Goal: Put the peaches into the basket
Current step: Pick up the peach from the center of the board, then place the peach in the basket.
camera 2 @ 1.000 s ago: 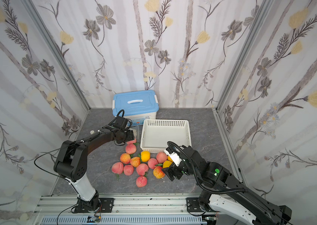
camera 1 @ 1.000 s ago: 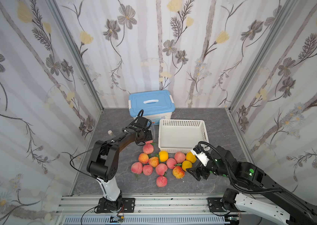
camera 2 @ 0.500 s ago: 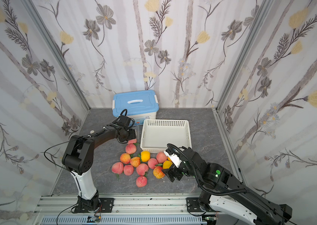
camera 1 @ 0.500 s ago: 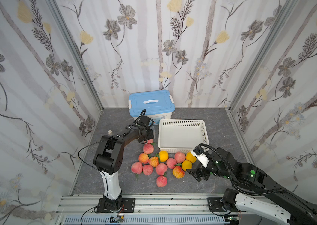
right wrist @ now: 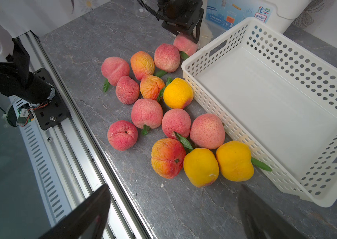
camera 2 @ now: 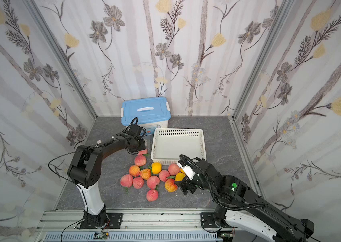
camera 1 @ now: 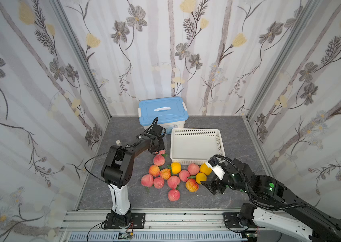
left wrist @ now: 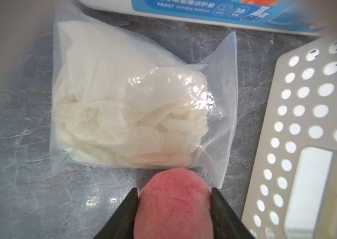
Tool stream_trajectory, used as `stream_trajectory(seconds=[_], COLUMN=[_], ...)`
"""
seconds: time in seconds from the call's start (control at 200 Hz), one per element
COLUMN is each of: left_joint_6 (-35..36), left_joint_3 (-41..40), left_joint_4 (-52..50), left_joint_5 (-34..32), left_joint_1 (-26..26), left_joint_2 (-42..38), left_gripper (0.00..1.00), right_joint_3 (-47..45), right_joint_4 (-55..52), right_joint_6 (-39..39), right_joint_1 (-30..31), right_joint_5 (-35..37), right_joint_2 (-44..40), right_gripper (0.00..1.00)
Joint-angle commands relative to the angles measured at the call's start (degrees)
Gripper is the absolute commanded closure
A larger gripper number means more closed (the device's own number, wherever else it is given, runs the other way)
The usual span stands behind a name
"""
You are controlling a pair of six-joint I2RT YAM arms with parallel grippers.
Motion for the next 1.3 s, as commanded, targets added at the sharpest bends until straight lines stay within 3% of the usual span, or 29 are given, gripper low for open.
stream_trajectory(seconds=[0.0,0.4,0.774,1.294], left_joint_6=[0.01,0.61,1.70,4.89], left_joint_3=[0.70,1.32,6.26,24.03], left_joint_4=[-1.15,-3.01,-5.91,-10.83], left_joint_5=[-1.06,-1.76,-3.21,-4.19], left_joint_1=[-0.20,-0.65,-4.53,-16.27], left_joint_2=[-1.48,-7.58,-12.06,3.70], left_gripper=[0.49,0.50,0.49,0.48], right_joint_3=[-0.06,-0.18,-0.23,-1.12], right_joint_4=[2.21,2.34,2.41,2.21], right_joint_6=[-0.56,-0.30,0.18,0.89], right_joint_1=[0.13,0.13,0.16,0.14], right_joint_5=[1.34,2.69,4.73,9.46], right_joint_2=[0.11,-1.34,-1.82,-4.83], right_gripper=[0.05,0.04,0.04,0.03])
